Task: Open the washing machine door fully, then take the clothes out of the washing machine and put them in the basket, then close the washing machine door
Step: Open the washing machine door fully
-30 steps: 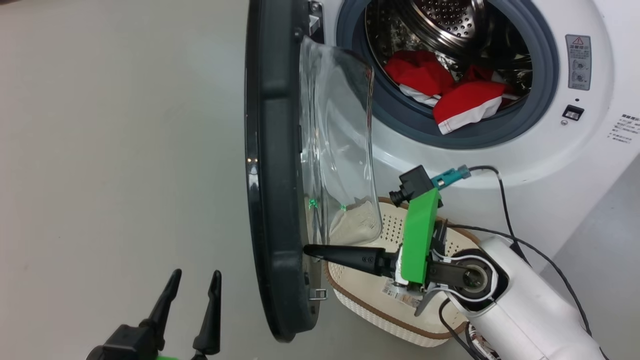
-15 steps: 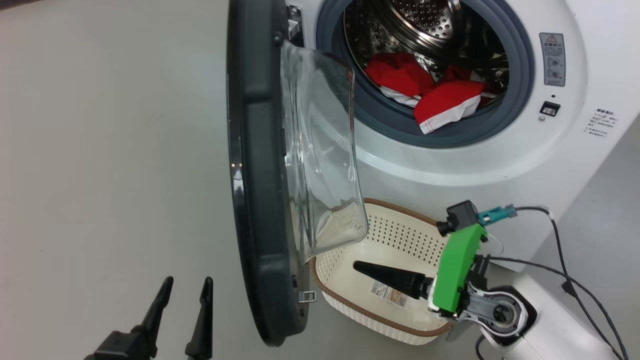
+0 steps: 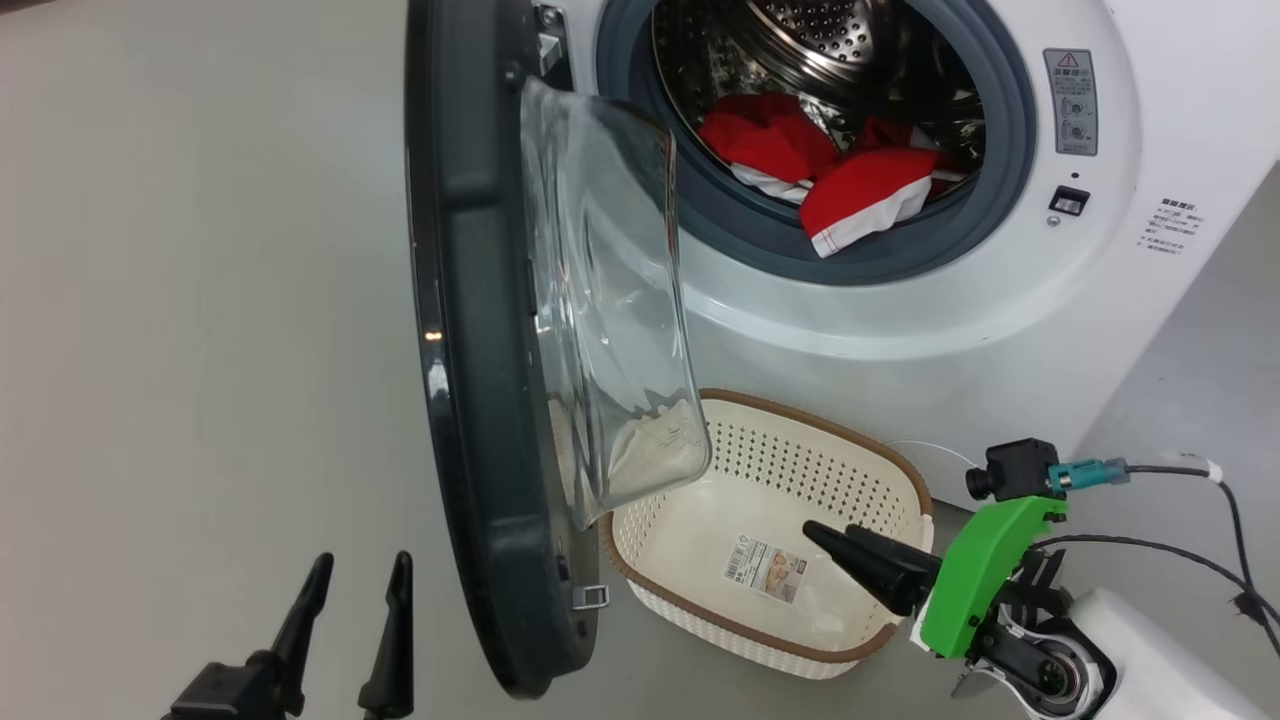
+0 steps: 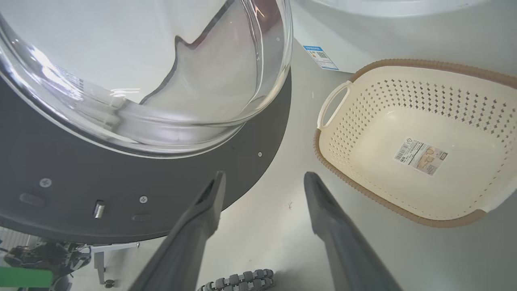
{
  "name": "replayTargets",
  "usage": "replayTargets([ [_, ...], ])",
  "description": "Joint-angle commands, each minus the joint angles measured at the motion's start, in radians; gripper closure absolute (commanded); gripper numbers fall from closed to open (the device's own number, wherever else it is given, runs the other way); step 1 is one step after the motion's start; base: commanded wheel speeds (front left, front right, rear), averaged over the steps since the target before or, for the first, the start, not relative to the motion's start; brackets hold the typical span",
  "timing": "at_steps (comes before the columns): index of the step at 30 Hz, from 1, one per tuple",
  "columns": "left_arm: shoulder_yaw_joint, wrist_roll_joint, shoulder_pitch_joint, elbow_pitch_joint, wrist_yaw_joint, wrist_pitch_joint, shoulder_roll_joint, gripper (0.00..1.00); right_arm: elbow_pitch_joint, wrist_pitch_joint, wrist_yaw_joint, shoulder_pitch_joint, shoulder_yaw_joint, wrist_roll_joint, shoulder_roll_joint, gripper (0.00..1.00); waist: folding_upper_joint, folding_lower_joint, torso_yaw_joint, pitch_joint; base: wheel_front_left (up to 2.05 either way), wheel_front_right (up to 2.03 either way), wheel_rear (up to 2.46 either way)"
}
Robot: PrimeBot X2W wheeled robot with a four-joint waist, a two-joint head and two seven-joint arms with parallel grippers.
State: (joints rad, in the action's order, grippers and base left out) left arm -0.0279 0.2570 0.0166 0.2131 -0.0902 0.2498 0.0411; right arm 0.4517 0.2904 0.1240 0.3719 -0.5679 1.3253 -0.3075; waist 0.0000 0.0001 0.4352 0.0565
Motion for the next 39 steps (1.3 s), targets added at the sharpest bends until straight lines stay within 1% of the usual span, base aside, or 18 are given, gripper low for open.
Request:
replayTargets([
  [1,0.037,0.004,0.009,-0.019,-0.004,0.012,0.009,0.00,-0.019,-0.055,0.007,-0.005,-0.029,-0.030,-0.018,0.00,0.0000,0.0000,-0.004,0.000,0.00,0.00,0.00],
  [2,0.037,0.005,0.009,-0.018,-0.003,0.012,0.009,0.00,-0.020,-0.079,0.007,-0.006,-0.042,-0.041,-0.024,0.00,0.0000,0.0000,-0.005,0.000,0.00,0.00,0.00],
  [3,0.037,0.005,0.009,-0.018,-0.003,0.012,0.009,0.00,-0.020,-0.079,0.007,-0.006,-0.042,-0.041,-0.024,0.00,0.0000,0.0000,-0.005,0.000,0.00,0.00,0.00],
  [6,0.038,0.004,0.009,-0.015,-0.003,0.012,0.009,0.00,-0.024,-0.165,0.007,-0.004,-0.090,-0.092,-0.048,0.00,0.0000,0.0000,-0.007,-0.001,0.00,0.00,0.00],
  [9,0.040,0.004,0.010,-0.013,-0.003,0.012,0.009,0.00,-0.020,-0.264,0.007,-0.002,-0.148,-0.145,-0.069,0.00,0.0000,0.0000,-0.007,-0.002,0.00,0.00,0.00],
  [10,0.041,0.004,0.011,-0.012,-0.003,0.012,0.009,0.00,-0.010,-0.330,0.007,0.002,-0.189,-0.182,-0.083,0.00,0.0000,0.0000,-0.007,-0.001,0.00,0.00,0.00],
  [11,0.041,0.004,0.011,-0.012,-0.003,0.012,0.009,0.00,-0.010,-0.330,0.007,0.002,-0.189,-0.182,-0.083,0.00,0.0000,0.0000,-0.007,-0.001,0.00,0.00,0.00],
  [16,0.044,0.003,0.012,-0.011,-0.001,0.012,0.009,0.00,0.042,-0.488,0.007,0.023,-0.271,-0.255,-0.096,0.00,0.0000,0.0000,-0.007,-0.002,0.00,0.00,0.00],
  [20,0.044,0.004,0.011,-0.010,0.000,0.012,0.009,0.00,0.079,-0.546,0.007,0.036,-0.278,-0.305,-0.091,0.00,0.0000,0.0000,-0.007,-0.004,0.00,0.00,0.00],
  [21,0.045,0.004,0.011,-0.010,0.000,0.012,0.009,0.00,0.084,-0.550,0.007,0.037,-0.268,-0.325,-0.088,0.00,0.0000,0.0000,-0.007,-0.004,0.00,0.00,0.00],
  [23,0.047,0.005,0.011,-0.011,0.000,0.012,0.009,0.00,0.066,-0.551,0.007,0.034,-0.192,-0.385,-0.077,0.00,0.0000,0.0000,-0.008,-0.003,0.00,0.00,0.00],
  [27,0.049,0.005,0.012,-0.011,0.000,0.012,0.009,0.00,0.008,-0.552,0.007,-0.030,-0.037,-0.540,-0.038,0.00,0.0000,0.0000,-0.007,-0.003,0.00,0.00,0.00],
  [30,0.049,0.004,0.011,-0.011,-0.001,0.012,0.009,0.00,-0.034,-0.552,0.007,-0.085,0.068,-0.649,0.002,0.00,0.0000,0.0000,-0.006,-0.004,0.00,0.00,0.00],
  [36,0.046,0.002,0.009,-0.009,-0.003,0.012,0.009,0.00,-0.091,-0.552,0.007,-0.170,0.238,-0.854,0.087,0.00,0.0000,0.0000,-0.004,-0.007,0.00,0.00,0.00],
  [39,0.045,0.001,0.008,-0.011,-0.003,0.012,0.009,0.00,-0.129,-0.552,0.007,-0.201,0.312,-0.932,0.132,0.00,0.0000,0.0000,-0.002,-0.008,0.00,0.00,0.00],
])
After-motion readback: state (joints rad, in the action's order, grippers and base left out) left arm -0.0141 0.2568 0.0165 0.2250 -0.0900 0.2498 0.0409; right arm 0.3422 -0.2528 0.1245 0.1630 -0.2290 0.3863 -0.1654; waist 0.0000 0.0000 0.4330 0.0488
